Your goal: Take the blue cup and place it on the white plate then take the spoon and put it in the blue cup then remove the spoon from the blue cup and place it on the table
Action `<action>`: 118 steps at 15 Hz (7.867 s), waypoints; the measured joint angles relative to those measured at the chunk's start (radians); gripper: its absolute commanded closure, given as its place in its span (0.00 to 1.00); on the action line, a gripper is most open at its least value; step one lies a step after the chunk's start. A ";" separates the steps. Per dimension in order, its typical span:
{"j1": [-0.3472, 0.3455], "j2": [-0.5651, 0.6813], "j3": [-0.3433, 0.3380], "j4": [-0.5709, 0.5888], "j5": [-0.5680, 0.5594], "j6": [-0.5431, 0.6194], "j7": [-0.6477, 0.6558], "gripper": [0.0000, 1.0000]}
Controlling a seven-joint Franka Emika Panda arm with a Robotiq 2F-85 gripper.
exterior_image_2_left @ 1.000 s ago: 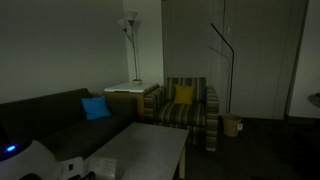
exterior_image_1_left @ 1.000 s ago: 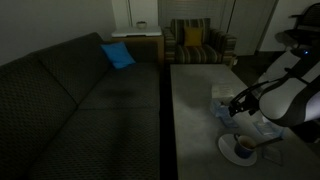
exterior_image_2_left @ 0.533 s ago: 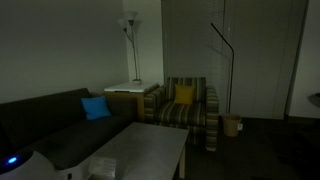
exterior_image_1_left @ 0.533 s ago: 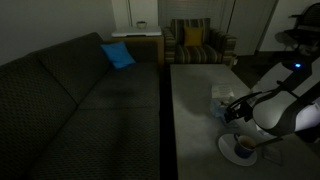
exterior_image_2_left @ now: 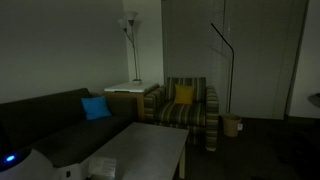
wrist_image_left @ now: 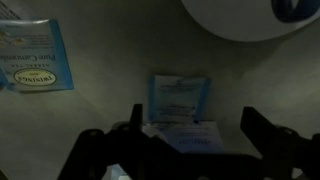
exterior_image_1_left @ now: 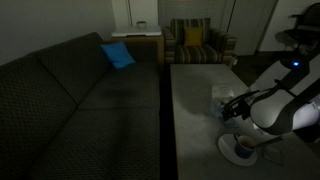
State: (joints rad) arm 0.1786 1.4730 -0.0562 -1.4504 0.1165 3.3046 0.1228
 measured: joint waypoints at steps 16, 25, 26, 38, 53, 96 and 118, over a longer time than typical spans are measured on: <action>-0.011 -0.003 0.010 -0.004 0.007 -0.012 0.008 0.00; -0.073 -0.153 0.041 -0.143 -0.049 -0.188 -0.008 0.00; -0.064 -0.170 0.028 -0.162 -0.049 -0.208 -0.001 0.00; -0.166 -0.205 0.158 -0.178 -0.134 -0.382 -0.199 0.00; -0.218 -0.260 0.193 -0.168 -0.201 -0.729 -0.464 0.00; -0.468 -0.263 0.369 -0.334 -0.172 -0.630 -0.933 0.00; -0.548 -0.293 0.369 -0.371 -0.171 -0.535 -0.864 0.32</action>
State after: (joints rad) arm -0.3692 1.1797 0.3131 -1.8218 -0.0543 2.7693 -0.7415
